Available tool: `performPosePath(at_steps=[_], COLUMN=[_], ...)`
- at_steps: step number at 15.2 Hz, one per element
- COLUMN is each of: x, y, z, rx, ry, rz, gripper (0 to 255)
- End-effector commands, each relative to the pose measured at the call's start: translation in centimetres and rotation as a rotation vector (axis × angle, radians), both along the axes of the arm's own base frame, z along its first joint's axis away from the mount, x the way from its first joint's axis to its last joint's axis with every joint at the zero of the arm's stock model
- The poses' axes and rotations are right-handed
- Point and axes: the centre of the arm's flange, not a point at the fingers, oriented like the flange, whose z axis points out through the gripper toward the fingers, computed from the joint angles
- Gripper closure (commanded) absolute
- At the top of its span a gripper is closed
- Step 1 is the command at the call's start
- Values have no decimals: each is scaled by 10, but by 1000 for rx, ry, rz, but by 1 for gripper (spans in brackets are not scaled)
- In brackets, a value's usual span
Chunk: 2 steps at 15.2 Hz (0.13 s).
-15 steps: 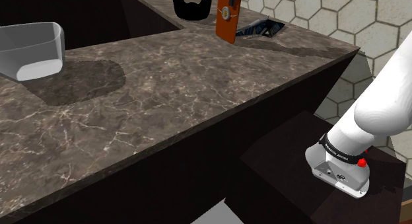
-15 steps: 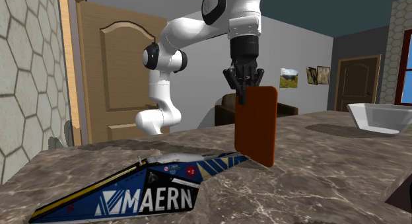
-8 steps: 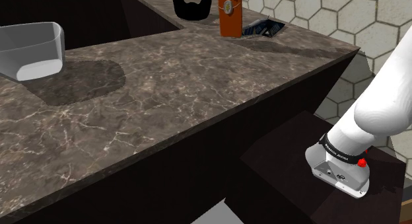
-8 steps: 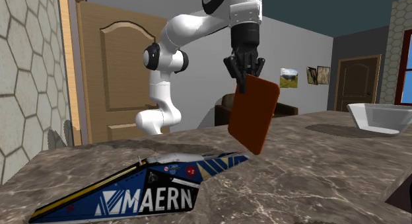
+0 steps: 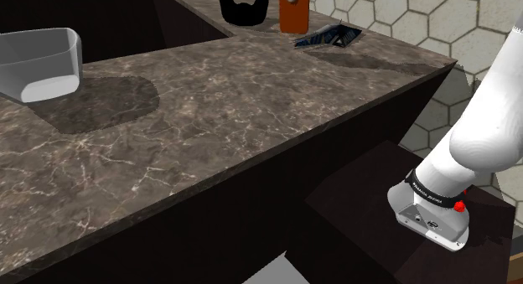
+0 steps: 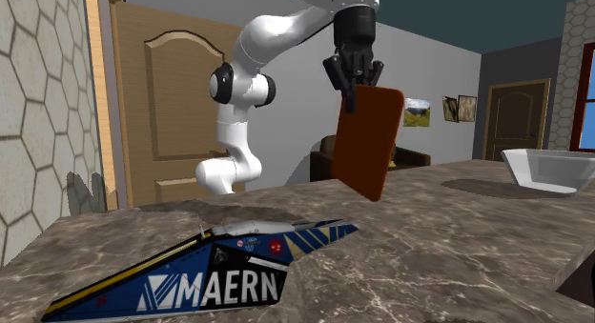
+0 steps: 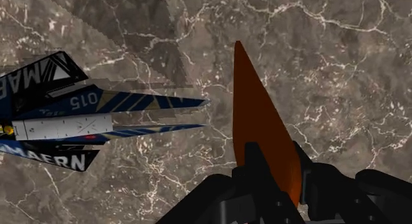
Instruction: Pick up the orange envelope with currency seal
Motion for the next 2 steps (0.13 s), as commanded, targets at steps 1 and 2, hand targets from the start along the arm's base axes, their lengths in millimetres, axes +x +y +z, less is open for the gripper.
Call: performPosePath(at_steps=[1,2], x=[-1,-1], y=[0,0], z=[7,7], rx=[0,0], ry=[0,0], rz=[0,0], gripper=[255,255])
